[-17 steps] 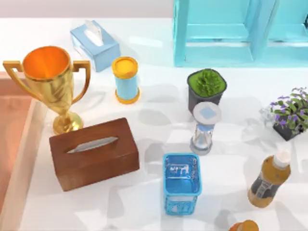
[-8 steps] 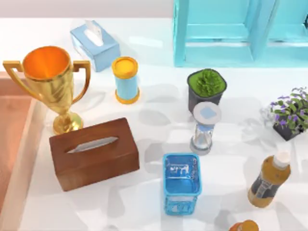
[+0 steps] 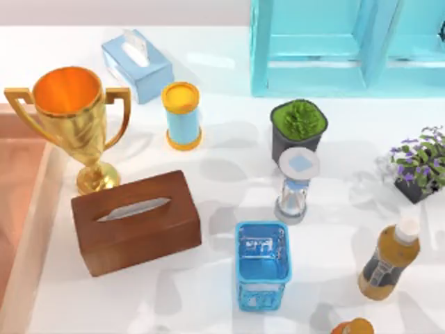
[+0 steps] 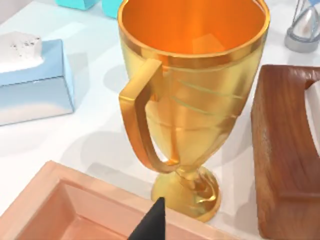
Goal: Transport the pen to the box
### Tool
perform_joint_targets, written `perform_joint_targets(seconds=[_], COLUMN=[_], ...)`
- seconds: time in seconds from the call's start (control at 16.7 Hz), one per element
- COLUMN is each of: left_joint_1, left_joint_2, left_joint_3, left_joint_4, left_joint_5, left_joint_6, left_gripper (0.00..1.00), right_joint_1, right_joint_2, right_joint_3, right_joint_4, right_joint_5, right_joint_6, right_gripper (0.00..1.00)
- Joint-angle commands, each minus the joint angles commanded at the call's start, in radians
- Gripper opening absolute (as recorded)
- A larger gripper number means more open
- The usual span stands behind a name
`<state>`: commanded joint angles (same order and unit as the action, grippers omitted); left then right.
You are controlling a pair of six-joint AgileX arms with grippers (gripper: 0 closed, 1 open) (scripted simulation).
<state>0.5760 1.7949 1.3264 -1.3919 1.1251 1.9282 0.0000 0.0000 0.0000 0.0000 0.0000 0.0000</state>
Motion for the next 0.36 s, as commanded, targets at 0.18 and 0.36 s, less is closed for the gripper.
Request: perform_joint_targets(seconds=[0.18, 0.36], left_joint_1=[0.000, 0.000], left_joint_2=[0.000, 0.000], left_joint_3=[0.000, 0.000], left_joint_4=[0.000, 0.000], left_joint_5=[0.000, 0.000], left_joint_6=[0.000, 0.000], left_gripper=[1.00, 1.00], right_joint_1=[0.000, 0.000], right_joint_2=[0.000, 0.000], right_joint_3=[0.000, 0.000], right_joint_4=[0.000, 0.000], right_joint_5=[0.000, 0.000], right_joint_6=[0.000, 0.000], right_gripper=[1.00, 1.00])
